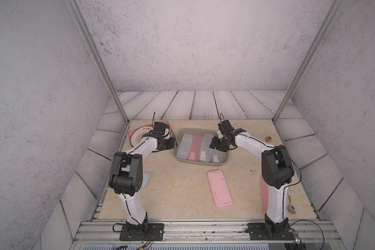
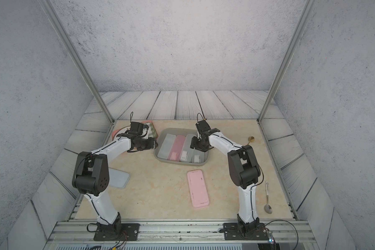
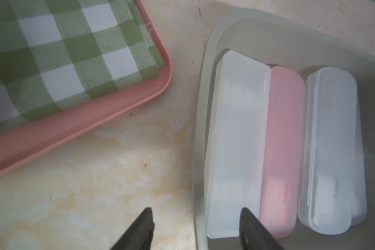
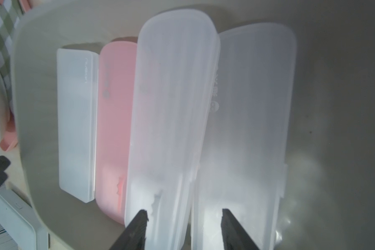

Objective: Put the pencil case into the storage box
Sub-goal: Adjust the pencil case in the storage box.

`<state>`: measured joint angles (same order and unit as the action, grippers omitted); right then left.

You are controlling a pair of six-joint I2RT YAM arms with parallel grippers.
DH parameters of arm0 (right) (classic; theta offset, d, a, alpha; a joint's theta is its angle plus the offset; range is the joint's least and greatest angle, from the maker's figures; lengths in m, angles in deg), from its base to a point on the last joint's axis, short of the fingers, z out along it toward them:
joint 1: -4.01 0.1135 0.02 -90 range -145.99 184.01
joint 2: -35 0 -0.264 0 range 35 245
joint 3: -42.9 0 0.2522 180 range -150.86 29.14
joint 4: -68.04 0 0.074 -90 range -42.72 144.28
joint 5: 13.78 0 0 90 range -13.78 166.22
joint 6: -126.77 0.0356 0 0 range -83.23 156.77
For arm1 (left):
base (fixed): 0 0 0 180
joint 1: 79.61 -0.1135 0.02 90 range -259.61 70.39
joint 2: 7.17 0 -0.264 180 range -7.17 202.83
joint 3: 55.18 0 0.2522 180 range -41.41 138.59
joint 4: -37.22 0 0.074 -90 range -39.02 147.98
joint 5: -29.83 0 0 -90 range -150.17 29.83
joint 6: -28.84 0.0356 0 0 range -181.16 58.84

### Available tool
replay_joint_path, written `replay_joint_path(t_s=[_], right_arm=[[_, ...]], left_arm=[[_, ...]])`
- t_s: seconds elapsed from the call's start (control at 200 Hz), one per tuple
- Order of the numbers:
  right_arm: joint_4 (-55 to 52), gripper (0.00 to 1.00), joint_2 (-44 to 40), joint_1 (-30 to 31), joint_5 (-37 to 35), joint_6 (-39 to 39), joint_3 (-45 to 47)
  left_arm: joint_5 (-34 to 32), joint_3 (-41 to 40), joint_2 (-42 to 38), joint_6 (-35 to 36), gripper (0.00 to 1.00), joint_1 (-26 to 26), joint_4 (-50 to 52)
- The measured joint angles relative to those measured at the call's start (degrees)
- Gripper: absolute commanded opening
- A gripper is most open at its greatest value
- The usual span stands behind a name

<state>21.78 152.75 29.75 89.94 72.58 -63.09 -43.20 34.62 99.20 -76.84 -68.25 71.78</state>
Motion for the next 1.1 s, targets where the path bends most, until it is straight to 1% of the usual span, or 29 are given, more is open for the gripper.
replay_joint_path(t_s=[0.115,0.22,0.285,0.32,0.475,0.6,0.701,0.896,1.096], right_arm=[[-0.02,0.58,2.27,-0.07,1.51,0.15,-0.63],[0.20,0.54,4.52,-0.04,3.17,0.28,-2.34],[0.50,0.54,5.27,-0.04,4.00,0.44,-3.34],[0.61,0.56,5.62,-0.07,4.48,0.44,-3.76],[2.10,0.68,6.88,-0.11,7.80,0.52,-4.81],[3.61,0.72,7.50,-0.11,9.92,1.07,-4.81],[1.95,0.71,8.74,-0.07,9.49,0.94,-6.05],[-2.69,0.72,10.36,0.35,5.22,0.17,-8.87],[-2.89,0.72,10.27,0.44,4.96,0.09,-8.96]], left_arm=[[0.90,0.26,1.14,-0.83,0.57,0.00,-1.90],[1.29,0.39,3.15,-1.75,0.55,0.00,-3.41],[1.40,0.42,4.07,-2.34,0.53,0.00,-3.54],[1.49,0.42,4.39,-2.60,0.53,0.00,-3.54],[1.97,0.42,4.55,-3.43,0.51,0.00,-4.26],[2.51,0.42,4.55,-4.04,0.49,0.00,-4.72],[2.95,0.42,4.55,-4.57,0.46,0.00,-4.87],[2.93,0.33,4.55,-5.20,0.46,0.00,-5.14],[2.99,0.26,4.55,-5.46,0.45,0.00,-5.20]])
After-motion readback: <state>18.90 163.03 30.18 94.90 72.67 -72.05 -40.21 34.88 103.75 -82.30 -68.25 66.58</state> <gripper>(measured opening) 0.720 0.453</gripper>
